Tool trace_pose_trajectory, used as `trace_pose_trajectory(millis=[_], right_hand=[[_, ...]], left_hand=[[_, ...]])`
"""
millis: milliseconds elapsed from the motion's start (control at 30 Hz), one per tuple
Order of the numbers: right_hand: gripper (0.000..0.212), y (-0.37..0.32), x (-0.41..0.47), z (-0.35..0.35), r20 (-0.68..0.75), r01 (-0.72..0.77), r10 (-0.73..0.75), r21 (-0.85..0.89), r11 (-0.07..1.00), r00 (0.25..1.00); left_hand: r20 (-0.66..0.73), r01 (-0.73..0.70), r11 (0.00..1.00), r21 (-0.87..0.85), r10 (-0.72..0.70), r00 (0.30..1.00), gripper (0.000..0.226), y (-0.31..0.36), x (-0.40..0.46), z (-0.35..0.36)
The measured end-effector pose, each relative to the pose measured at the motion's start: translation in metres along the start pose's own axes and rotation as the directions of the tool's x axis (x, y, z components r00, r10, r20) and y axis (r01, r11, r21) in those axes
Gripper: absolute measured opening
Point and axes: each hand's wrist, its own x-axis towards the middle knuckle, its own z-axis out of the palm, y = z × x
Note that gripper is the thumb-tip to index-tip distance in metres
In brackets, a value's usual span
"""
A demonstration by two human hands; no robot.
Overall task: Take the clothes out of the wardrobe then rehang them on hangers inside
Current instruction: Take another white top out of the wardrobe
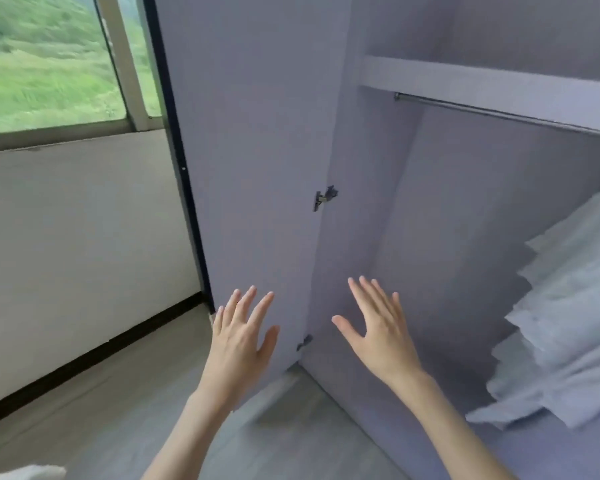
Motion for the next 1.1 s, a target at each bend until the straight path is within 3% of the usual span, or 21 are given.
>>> trace_pose_trajectory(millis=[267,500,567,633,767,967,1100], right_hand=[[0.078,0.083,0.018,-0.040,-0.229,-0.325,0.294,-0.109,0.939,0.928],[0.083,0.167,-0.020,-0.081,-0.308,-0.628,0.574,-0.114,0.769,0.759],[0.076,0.191,-0.028,-0.092,-0.316,-0.685,0.636,-0.068,0.725,0.704],[0.062,0.215,-0.029,-0.105,-0.336,-0.714,0.667,-0.024,0.700,0.665],[0.055,0.262,-0.011,-0.136,-0.416,-0.725,0.690,0.099,0.682,0.592],[0.046,0.328,0.031,-0.188,-0.528,-0.695,0.709,0.277,0.664,0.467],[0.045,0.367,0.053,-0.215,-0.461,-0.744,0.776,0.305,0.595,0.431]], left_hand=[[0.105,-0.303,0.945,-0.126,0.316,0.943,0.053,0.052,0.116,0.057],[0.205,-0.521,0.822,-0.229,0.564,0.800,0.055,0.130,0.150,0.130],[0.224,-0.551,0.796,-0.253,0.602,0.767,0.057,0.155,0.154,0.147],[0.245,-0.563,0.779,-0.277,0.623,0.743,0.056,0.179,0.162,0.162],[0.238,-0.589,0.745,-0.314,0.662,0.710,0.044,0.236,0.192,0.190],[0.271,-0.613,0.655,-0.442,0.749,0.605,0.055,0.340,0.213,0.234],[0.290,-0.613,0.596,-0.518,0.797,0.529,0.058,0.394,0.217,0.261]])
